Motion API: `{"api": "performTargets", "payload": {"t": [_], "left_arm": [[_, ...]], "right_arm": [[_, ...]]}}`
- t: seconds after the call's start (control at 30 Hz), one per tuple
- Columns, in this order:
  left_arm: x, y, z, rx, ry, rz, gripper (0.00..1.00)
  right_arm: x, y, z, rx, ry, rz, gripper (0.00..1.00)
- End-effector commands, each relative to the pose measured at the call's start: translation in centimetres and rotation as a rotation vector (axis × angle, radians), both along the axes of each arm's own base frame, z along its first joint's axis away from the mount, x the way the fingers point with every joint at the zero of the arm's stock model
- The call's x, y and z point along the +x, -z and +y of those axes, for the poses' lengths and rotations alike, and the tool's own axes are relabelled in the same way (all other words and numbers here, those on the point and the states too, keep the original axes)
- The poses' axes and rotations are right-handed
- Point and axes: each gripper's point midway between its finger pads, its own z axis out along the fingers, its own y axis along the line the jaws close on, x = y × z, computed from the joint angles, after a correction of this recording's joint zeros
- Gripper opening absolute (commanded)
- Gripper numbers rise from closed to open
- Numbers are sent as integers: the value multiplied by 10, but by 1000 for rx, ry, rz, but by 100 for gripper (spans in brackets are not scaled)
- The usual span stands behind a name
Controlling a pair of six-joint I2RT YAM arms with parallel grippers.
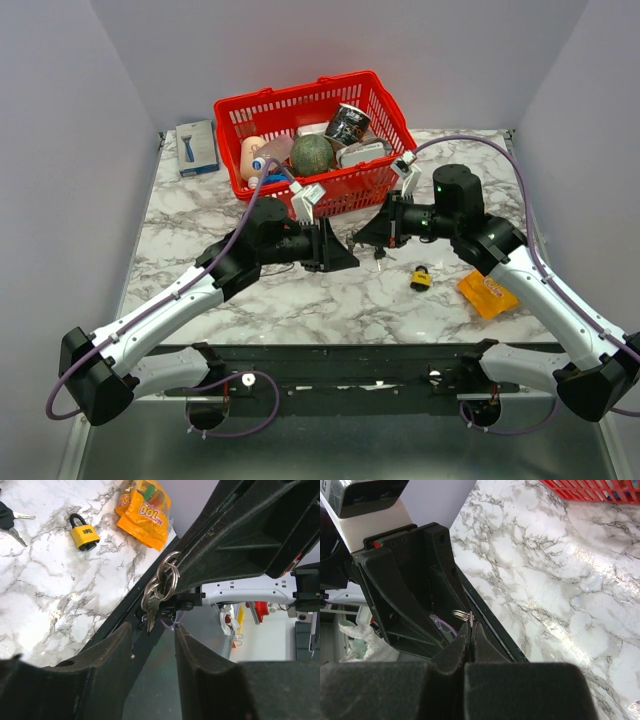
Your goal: Unlock with the key
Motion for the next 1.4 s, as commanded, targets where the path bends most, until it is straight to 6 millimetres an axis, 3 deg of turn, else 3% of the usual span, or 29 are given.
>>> {"api": "performTargets", "payload": {"t": [0.0, 0.17, 0.5, 0.57, 0.6, 0.63, 0.67, 0.93, 1.0, 1.03, 1.07, 1.17, 1.37], "left_arm": [[13, 2, 6, 7, -79, -8, 44], [20, -5, 8, -13, -120, -30, 39], [24, -2, 8, -21, -111, -22, 38], [26, -5, 8, -31, -113, -29, 29], [26, -3, 8, -31, -109, -24, 21], [26, -1, 8, -29, -108, -19, 6], [26, -1, 9, -28, -112, -16, 0], [24, 1, 19, -18, -97, -12, 0], [12, 1, 18, -21, -25, -10, 0], [7, 4, 18, -5, 10, -11, 0], [2, 6, 18, 3, 42, -5, 0], [-21, 10, 16, 4, 180, 28, 0], [-48, 15, 20, 37, 341, 55, 0]], "right_arm": [[1, 0, 3, 10, -13, -16, 1], [0, 2, 4, 8, -21, -11, 1], [0, 6, 7, 3, -37, 4, 1], [1, 7, 7, 2, -36, 4, 1], [1, 8, 7, 0, -33, 4, 1], [1, 8, 6, -2, -32, 6, 1], [1, 9, 6, -5, -31, 9, 1], [5, 12, -2, -51, 12, -4, 1], [8, 9, -6, -86, 19, -44, 9], [6, 13, -11, -115, 17, -40, 17], [6, 14, -14, -141, 7, -72, 38], [-2, 10, -18, -180, -69, -136, 63], [-38, 2, -11, -131, -313, -145, 63]]}}
